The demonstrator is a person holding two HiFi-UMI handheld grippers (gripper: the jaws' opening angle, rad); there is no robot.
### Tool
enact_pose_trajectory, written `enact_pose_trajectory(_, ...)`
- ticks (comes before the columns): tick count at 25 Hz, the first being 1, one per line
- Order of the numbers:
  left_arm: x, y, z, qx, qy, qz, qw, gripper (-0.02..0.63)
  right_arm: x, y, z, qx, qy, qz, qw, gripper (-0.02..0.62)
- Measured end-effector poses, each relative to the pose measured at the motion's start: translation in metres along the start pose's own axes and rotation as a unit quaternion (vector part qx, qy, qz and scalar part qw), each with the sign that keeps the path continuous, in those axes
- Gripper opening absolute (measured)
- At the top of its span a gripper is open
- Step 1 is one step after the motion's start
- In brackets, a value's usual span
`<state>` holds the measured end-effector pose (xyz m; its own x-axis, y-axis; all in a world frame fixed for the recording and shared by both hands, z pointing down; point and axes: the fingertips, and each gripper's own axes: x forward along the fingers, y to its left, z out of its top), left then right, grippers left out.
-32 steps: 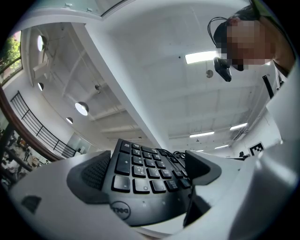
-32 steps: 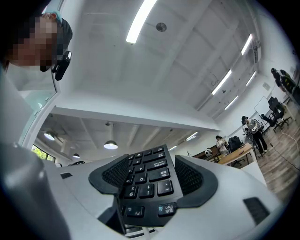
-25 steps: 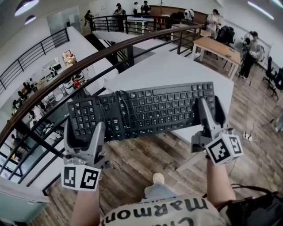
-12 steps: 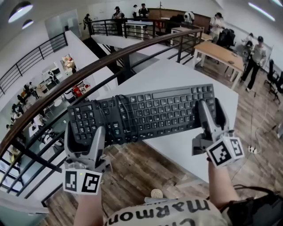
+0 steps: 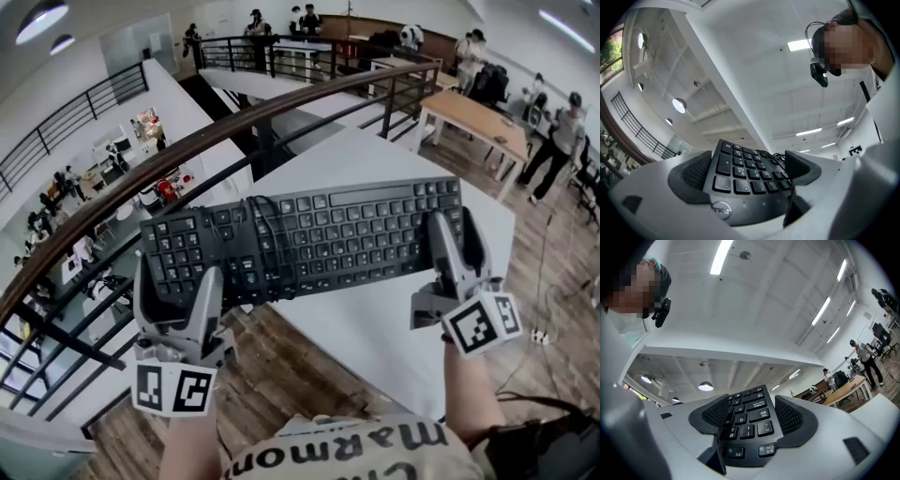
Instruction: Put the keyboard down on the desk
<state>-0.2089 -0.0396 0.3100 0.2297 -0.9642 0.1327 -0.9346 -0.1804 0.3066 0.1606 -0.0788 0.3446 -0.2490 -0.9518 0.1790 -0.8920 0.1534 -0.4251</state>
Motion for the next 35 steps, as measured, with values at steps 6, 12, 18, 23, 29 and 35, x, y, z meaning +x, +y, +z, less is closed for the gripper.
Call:
enact_pose_trajectory(6, 0.001, 0.001, -0.004, 0.002, 0.014, -0.006, 0.9999, 0.482, -0.003, -0.004, -0.013, 0.008, 0.009, -0.01, 1.0, 0.313)
enact_pose_trajectory(12, 0.005, 0.003, -0.003, 0.013, 0.022, -0.017, 0.9995, 0.482, -0.011, -0.004, -0.016, 0.024, 0.005, -0.025, 0.999, 0.313)
enact_pose_trajectory(18, 0.012, 0.001, -0.001, -0.006, 0.026, -0.056, 0.998, 0.482, -0.033, 0.003, -0.003, 0.006, -0.009, -0.063, 0.998, 0.313)
enact_pose_trajectory(23, 0.025, -0.011, 0.016, 0.002, 0.026, -0.092, 0.9954, 0.482, -0.051, 0.003, 0.011, 0.014, -0.031, -0.091, 0.995, 0.313)
enact_pose_trajectory(29, -0.023, -0.022, 0.046, 0.06, -0.033, 0.093, 0.9933, 0.482, 0.052, 0.009, 0.004, 0.055, 0.023, 0.101, 0.993, 0.313)
enact_pose_trajectory(35, -0.023, -0.029, 0.037, 0.056, -0.045, 0.096, 0.9928, 0.482, 0.053, 0.001, 0.008, 0.05, 0.015, 0.112, 0.992, 0.313)
